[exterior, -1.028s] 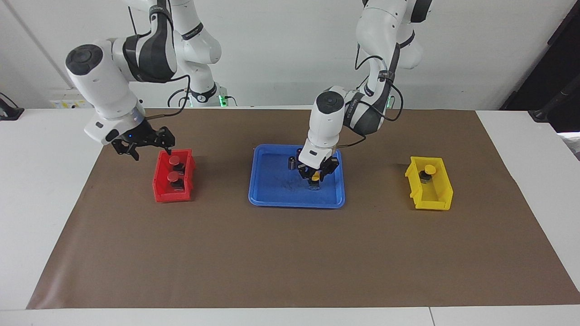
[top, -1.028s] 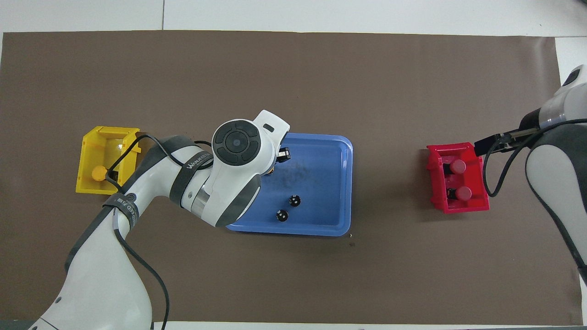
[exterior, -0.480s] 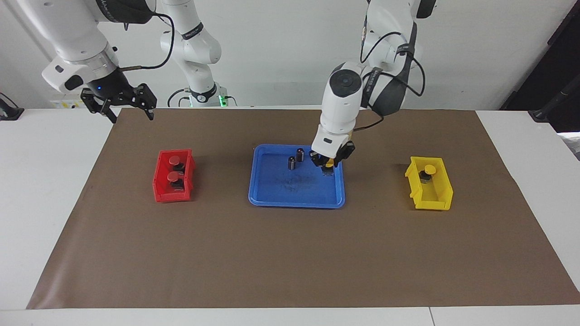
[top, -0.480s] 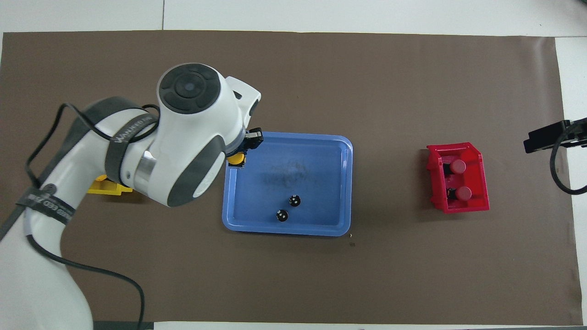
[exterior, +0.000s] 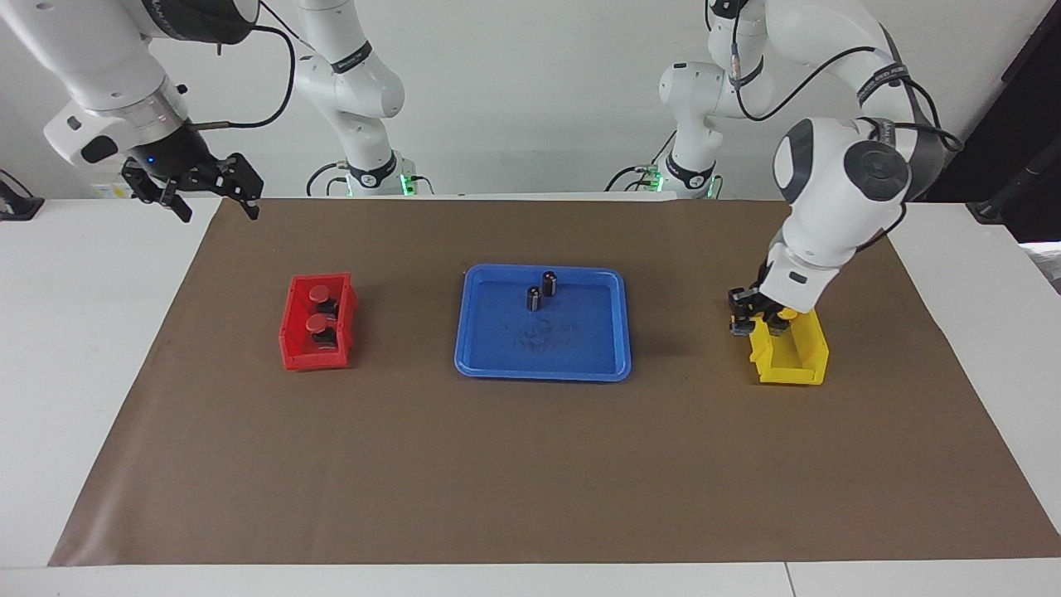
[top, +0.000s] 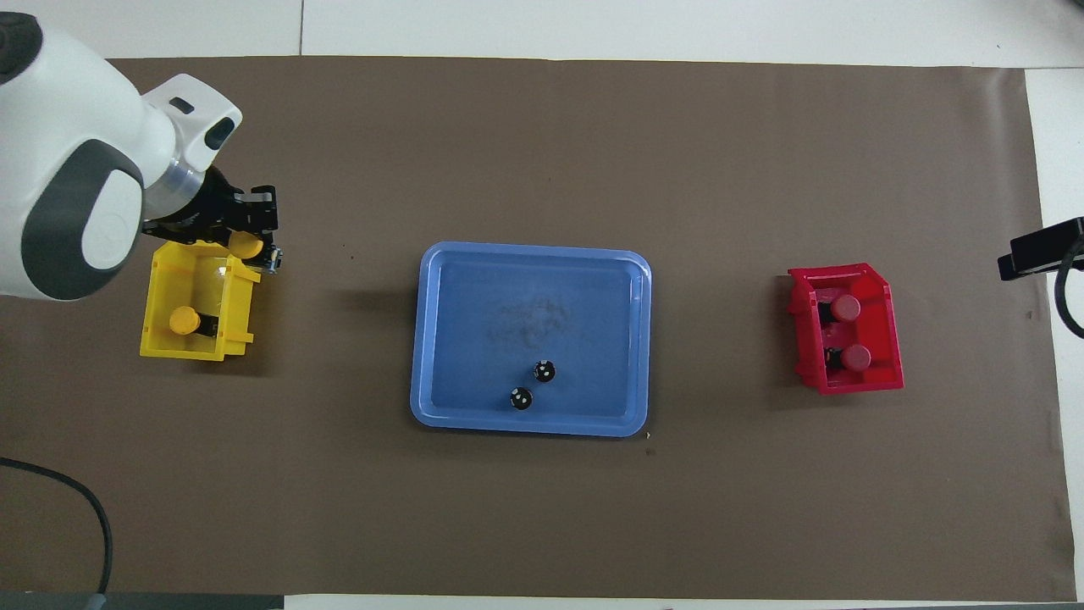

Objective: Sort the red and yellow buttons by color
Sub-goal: 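Place the yellow button into the yellow bin while the right gripper withdraws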

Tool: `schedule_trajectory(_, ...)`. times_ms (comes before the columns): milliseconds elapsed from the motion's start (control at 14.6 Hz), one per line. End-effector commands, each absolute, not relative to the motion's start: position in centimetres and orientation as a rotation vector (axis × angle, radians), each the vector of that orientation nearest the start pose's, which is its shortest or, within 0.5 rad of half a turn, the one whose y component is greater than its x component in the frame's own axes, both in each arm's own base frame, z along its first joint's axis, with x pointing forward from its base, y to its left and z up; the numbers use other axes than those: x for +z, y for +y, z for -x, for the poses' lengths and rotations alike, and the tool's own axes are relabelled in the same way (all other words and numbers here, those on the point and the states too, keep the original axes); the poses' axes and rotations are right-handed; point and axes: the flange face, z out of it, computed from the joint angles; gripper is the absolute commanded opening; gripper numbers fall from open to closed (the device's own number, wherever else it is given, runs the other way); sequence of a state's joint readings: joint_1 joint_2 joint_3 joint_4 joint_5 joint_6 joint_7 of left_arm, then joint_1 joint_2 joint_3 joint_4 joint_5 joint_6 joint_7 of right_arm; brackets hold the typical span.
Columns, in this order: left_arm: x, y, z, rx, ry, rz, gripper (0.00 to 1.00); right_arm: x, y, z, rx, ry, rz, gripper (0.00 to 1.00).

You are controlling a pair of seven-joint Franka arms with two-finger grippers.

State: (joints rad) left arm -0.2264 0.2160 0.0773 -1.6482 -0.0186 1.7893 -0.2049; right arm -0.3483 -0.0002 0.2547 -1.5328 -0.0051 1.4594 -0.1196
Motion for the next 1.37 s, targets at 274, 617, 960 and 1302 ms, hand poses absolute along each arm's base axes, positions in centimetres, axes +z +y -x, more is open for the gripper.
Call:
schedule_trajectory(274,45.7,-3.5,-62.3,-0.024,-0.016,3.154,0.01,63.9,-4.0,-53.6,0.136,-0.042,3.142,1.00)
schedule_trajectory(617,42.5,-1.5,-60.7,-0.005,0.000,3.153,0.01,63.7,-3.8,-53.6,0.148,-0.047,3.141,1.00)
schedule_trajectory(960,39.5,-0.6,-59.6,-0.034,-0.025,3.152,0.01,63.3,-4.0,-53.4,0.153,-0.039,3.140,1.00)
schedule_trajectory(1302,37.0,-1.4,-58.3,0.012,-0.005,3.152,0.01,63.0,-3.4,-53.3,0.172,-0.061,3.137,1.00)
